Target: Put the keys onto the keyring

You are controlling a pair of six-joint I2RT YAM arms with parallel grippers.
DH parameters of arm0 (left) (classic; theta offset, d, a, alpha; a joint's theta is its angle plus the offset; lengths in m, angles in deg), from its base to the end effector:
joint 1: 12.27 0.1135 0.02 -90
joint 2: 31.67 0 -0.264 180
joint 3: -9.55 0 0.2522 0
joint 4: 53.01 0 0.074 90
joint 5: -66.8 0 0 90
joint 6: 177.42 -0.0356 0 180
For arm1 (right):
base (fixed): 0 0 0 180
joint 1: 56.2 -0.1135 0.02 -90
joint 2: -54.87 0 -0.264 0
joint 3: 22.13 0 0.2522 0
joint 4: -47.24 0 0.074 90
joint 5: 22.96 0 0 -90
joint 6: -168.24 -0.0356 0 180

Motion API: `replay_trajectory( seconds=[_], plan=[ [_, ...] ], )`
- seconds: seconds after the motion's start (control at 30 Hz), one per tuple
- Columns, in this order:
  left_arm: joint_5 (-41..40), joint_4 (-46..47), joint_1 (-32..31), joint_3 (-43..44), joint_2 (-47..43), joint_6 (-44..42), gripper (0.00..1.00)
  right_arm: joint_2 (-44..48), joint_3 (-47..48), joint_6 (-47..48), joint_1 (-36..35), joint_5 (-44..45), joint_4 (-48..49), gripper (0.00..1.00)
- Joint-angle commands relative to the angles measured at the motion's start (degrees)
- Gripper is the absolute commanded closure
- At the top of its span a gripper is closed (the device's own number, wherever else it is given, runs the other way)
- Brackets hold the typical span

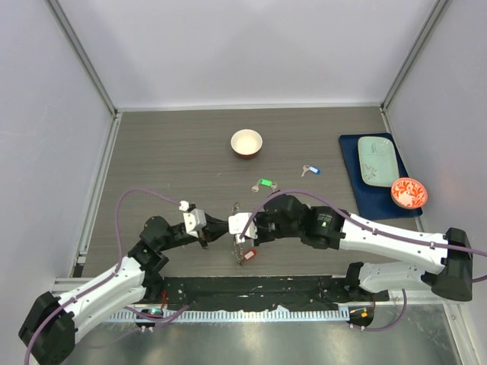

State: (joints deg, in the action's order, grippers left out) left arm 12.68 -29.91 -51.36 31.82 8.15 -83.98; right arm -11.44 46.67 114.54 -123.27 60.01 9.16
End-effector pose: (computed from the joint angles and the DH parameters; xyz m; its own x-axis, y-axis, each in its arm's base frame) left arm 0.1111 -0.1171 0.2165 0.0171 -0.0765 -0.9969 0.9664 0.2569 -0.0031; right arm 0.0953 0.2364 0.3026 0.3814 -0.6066 -0.6976 -0.9022 -0.0796 -0.4240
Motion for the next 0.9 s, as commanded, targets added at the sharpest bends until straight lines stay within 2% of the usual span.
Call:
replay_trajectory(
  seconds=[0.0, 0.13, 0.3, 0.47, 0.5, 0.57, 0.6, 0.7, 0.87],
  plan=[
    [-8.0, 1.1, 0.2, -0.9, -4.6, 4.7, 1.0, 2.6, -4.5, -4.9, -0.8, 0.3, 3.8, 0.99],
    [-10.8, 3.8, 0.2, -1.3, -6.9, 6.9, 1.0, 2.8, -9.5, -7.3, -1.3, 0.3, 12.9, 0.99],
    [-9.9, 9.4, 0.2, -1.5, -4.5, 9.6, 1.0, 0.3, -12.9, -8.0, -1.7, -0.1, 25.6, 0.99],
    [-9.4, 7.0, 0.2, -2.5, -5.4, 8.2, 1.0, -0.1, -12.0, -5.8, -1.7, 3.2, 24.9, 0.99],
    [-9.9, 5.3, 0.2, -2.6, -7.0, 7.5, 0.98, 0.4, -11.9, -5.4, -1.7, 4.0, 24.7, 0.99],
    [-10.0, 0.9, 0.2, -3.0, -8.7, 5.4, 0.82, 0.8, -11.2, -4.3, -1.6, 5.8, 22.3, 0.99],
    [-9.9, 0.1, 0.2, -3.2, -10.2, 4.9, 0.68, 0.9, -10.8, -3.9, -1.6, 6.1, 21.6, 0.99],
    [-8.5, -1.6, 0.2, -4.0, -12.2, 2.9, 0.58, 0.6, -8.9, -2.1, -1.6, 6.9, 19.0, 0.99],
    [-4.1, -2.7, 0.2, -3.7, -9.1, -1.5, 0.5, -0.8, -5.3, 0.2, -1.6, 6.9, 14.0, 0.99]
  ],
)
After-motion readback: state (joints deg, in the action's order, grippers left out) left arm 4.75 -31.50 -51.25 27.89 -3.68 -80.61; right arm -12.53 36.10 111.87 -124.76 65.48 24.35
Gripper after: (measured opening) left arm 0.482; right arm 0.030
